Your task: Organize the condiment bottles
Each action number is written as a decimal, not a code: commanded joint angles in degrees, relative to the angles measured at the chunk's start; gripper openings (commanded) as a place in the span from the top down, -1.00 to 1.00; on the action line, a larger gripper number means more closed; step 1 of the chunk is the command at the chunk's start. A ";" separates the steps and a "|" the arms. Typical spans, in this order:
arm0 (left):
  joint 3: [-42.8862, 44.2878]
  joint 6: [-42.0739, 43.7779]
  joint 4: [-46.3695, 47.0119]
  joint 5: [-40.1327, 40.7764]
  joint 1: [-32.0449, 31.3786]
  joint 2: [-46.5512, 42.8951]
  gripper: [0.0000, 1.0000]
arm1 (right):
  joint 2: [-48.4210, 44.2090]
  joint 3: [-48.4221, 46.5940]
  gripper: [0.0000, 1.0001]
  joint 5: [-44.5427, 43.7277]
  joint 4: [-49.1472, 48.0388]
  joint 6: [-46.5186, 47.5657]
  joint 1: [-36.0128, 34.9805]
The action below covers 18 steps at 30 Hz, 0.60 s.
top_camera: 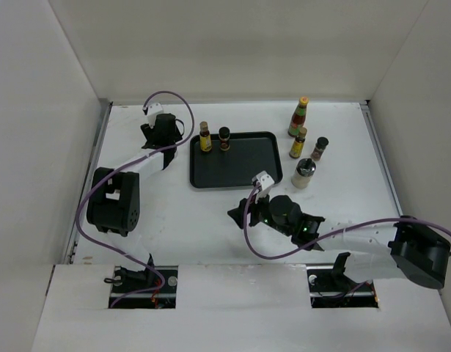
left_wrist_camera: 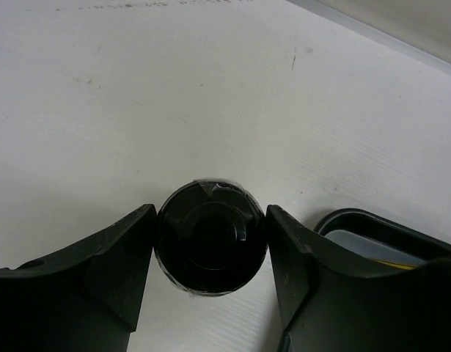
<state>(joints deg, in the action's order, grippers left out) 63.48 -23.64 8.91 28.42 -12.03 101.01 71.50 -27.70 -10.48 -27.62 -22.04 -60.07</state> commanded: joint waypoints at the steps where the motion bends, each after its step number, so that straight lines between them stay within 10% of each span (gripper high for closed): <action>1: 0.33 -0.27 0.50 -0.48 0.30 -0.55 0.08 | -2.86 -1.22 -0.40 0.02 -2.79 0.86 -0.26; 18: -4.07 0.61 1.03 2.86 -4.08 -26.37 0.37 | -11.47 2.30 -0.45 -3.14 -2.97 0.07 2.73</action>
<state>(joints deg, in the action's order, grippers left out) 58.06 -23.62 3.70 29.76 -13.37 83.70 62.06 -25.63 -11.27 -27.83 -21.87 -58.02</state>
